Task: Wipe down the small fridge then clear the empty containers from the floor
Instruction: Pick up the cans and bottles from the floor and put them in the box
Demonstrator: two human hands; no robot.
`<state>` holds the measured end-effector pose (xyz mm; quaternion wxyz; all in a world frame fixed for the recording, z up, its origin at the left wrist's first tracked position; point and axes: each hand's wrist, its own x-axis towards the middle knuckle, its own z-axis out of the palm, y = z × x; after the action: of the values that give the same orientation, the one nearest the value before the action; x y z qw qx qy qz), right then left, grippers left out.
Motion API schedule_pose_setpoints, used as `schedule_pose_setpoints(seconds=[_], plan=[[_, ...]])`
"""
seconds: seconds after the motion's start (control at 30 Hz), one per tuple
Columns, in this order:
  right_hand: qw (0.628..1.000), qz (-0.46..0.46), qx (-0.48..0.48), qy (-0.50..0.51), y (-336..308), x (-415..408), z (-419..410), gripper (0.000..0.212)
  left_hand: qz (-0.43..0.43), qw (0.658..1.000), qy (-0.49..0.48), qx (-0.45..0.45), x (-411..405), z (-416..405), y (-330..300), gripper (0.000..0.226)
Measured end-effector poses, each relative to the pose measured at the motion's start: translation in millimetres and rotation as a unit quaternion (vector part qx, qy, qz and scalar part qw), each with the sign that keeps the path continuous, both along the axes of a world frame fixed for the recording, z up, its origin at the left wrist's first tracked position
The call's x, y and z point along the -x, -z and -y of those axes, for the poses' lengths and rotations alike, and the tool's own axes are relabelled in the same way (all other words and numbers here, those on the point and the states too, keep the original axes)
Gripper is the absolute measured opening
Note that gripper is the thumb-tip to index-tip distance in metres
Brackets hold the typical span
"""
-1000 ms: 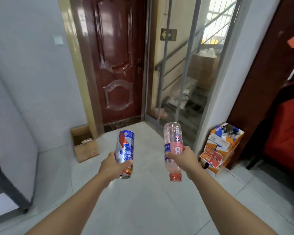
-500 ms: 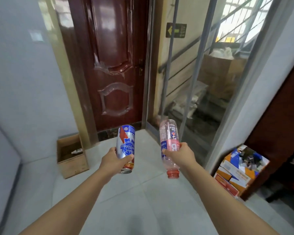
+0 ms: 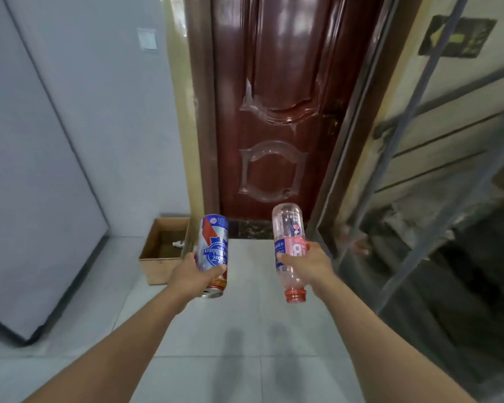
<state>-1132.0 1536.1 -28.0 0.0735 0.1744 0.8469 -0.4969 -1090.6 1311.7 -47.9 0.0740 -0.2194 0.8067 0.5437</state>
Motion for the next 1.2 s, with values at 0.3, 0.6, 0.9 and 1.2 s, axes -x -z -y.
schedule_pose_setpoints(seconds=[0.3, 0.6, 0.9, 1.2], plan=[[0.995, 0.006, -0.032, -0.093, 27.9, 184.0, 38.0, 0.056, 0.003, 0.995, -0.097, -0.004, 146.6, 31.1, 14.1, 0.065], [0.984, 0.012, -0.027, -0.175, 21.0, 341.6, 104.1, 0.057, 0.003, 0.988, -0.149, -0.047, 273.5, 87.0, 20.6, 0.062], [0.957, 0.014, -0.003, -0.288, 48.1, 498.4, 200.7, 0.061, 0.023, 0.955, -0.293, -0.032, 368.2, 152.4, 58.0, 0.06], [0.894, 0.1, 0.014, -0.436, 87.0, 630.6, 293.9, 0.065, 0.051, 0.903, -0.424, -0.056, 449.5, 179.8, 94.7, 0.061]])
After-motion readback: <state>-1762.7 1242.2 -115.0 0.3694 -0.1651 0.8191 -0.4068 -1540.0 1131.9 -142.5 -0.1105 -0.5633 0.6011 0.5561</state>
